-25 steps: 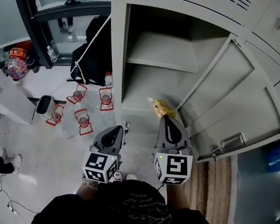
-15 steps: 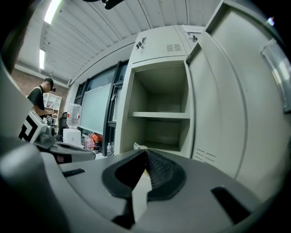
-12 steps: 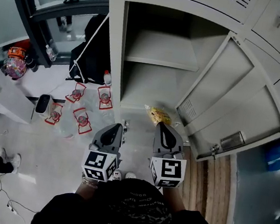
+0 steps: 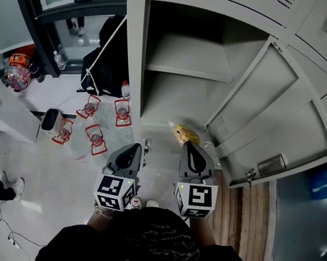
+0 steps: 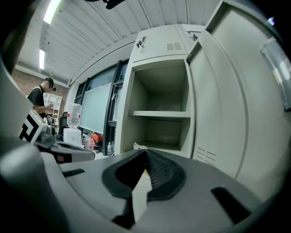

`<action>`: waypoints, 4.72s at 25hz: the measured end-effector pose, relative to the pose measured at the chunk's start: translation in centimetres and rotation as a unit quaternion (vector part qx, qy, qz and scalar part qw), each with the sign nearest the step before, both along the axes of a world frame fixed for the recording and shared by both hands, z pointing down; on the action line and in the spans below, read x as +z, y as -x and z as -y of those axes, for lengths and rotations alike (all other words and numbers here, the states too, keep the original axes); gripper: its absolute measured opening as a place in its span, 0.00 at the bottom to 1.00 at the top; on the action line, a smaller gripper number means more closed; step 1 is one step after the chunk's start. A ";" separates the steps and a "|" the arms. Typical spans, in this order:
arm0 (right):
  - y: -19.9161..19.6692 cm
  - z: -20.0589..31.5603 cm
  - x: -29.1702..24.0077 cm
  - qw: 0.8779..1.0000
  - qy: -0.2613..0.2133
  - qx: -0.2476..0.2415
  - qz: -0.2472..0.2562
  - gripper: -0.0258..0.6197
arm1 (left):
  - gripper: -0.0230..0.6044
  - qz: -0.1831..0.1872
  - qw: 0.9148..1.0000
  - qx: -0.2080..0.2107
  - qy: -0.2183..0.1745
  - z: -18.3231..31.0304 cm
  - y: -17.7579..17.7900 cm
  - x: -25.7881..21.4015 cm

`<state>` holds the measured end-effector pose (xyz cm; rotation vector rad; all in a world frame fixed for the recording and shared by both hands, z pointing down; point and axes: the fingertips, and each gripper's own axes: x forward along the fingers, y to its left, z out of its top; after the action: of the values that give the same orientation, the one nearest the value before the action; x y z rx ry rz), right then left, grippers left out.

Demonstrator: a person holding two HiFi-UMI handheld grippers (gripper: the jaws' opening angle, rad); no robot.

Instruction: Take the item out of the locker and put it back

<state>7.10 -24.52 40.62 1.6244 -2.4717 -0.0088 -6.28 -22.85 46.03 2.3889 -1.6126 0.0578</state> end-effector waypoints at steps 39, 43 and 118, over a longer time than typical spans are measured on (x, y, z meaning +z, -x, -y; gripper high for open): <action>5.1 18.5 -0.2 0.995 -0.011 -0.058 -0.078 0.05 | 0.04 0.003 0.994 -0.102 0.049 0.8 5.9 2.7; 5.3 19.6 1.1 0.994 0.012 -0.062 -0.084 0.05 | 0.04 0.003 0.993 -0.106 0.048 0.9 6.3 2.9; -0.4 1.1 7.6 0.994 0.087 -0.037 0.047 0.28 | 0.04 0.021 0.999 0.026 0.040 0.0 -2.2 4.6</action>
<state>7.47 -25.58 48.23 1.4938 -2.5205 0.2721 -4.06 -22.88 50.65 2.3839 -1.5350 0.1807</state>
